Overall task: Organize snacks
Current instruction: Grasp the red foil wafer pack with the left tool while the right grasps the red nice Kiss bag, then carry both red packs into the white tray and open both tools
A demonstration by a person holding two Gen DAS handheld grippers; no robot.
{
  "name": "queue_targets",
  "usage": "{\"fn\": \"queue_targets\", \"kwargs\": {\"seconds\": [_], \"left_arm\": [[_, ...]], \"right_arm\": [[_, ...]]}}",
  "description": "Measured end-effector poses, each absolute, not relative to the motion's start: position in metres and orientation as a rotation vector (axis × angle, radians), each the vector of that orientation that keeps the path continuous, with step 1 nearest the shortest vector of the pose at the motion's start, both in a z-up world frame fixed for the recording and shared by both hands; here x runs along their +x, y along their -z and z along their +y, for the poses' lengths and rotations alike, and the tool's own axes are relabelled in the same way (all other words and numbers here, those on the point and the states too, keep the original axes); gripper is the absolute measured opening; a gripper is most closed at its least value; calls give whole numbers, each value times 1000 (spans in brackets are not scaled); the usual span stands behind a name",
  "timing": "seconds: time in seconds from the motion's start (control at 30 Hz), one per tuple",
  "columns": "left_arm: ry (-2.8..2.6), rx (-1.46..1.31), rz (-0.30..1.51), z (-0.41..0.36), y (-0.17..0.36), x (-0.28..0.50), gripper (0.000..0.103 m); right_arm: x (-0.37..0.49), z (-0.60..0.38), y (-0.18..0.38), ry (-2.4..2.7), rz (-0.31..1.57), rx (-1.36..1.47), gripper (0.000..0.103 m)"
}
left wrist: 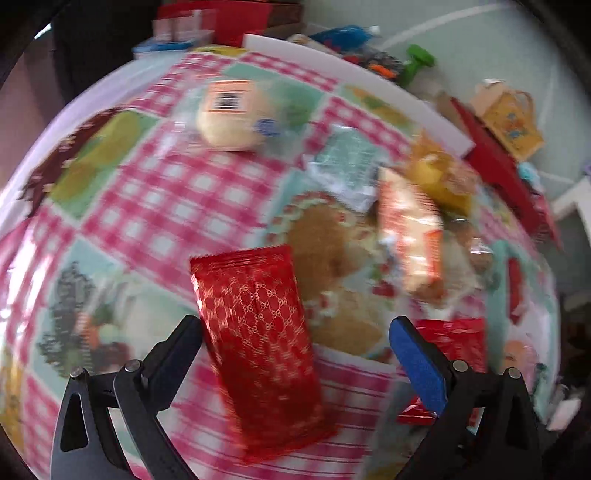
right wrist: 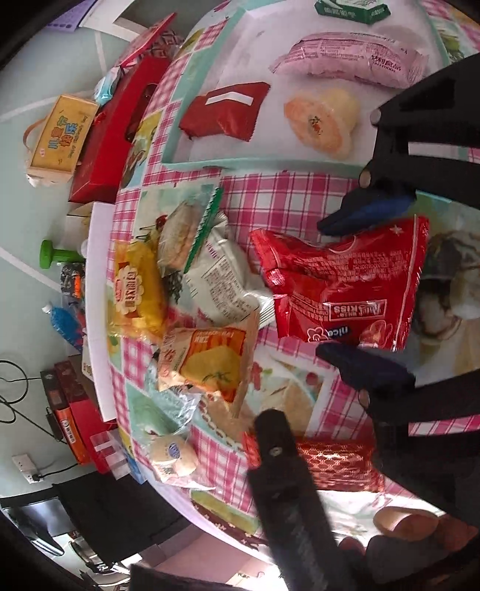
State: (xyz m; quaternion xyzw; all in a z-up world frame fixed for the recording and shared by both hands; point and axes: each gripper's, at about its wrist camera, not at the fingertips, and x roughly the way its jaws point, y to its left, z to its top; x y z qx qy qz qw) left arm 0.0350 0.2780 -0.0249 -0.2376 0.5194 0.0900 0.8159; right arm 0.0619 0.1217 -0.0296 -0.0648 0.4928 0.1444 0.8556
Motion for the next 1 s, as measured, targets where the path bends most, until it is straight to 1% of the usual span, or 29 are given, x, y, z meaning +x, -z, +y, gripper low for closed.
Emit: {"fn": "queue_targets", "kwargs": {"seconds": [0.1, 0.37, 0.47, 0.53, 0.57, 0.6, 0.73, 0.83, 1.0], "left_arm": [[-157, -523, 1102, 275, 21, 36, 101], [-304, -347, 1171, 285, 31, 29, 100], [-337, -264, 1175, 277, 33, 25, 92], [-327, -251, 1154, 272, 31, 24, 75], [-320, -247, 1147, 269, 29, 24, 70], [-315, -240, 1139, 267, 27, 24, 61], [-304, -227, 1125, 258, 29, 35, 54], [-308, -247, 1118, 259, 28, 35, 51], [-310, -294, 1104, 268, 26, 33, 49]], "right_arm": [[60, 120, 29, -304, 1042, -138, 62], [60, 118, 29, -288, 1053, -145, 62], [60, 119, 29, -285, 1054, -148, 62], [60, 118, 29, -285, 1054, -148, 61], [60, 118, 30, -286, 1053, -148, 61], [60, 118, 30, -286, 1052, -150, 61], [60, 120, 29, -291, 1050, -151, 59], [60, 121, 28, -298, 1046, -146, 59], [59, 118, 20, -307, 1024, -123, 58]]}}
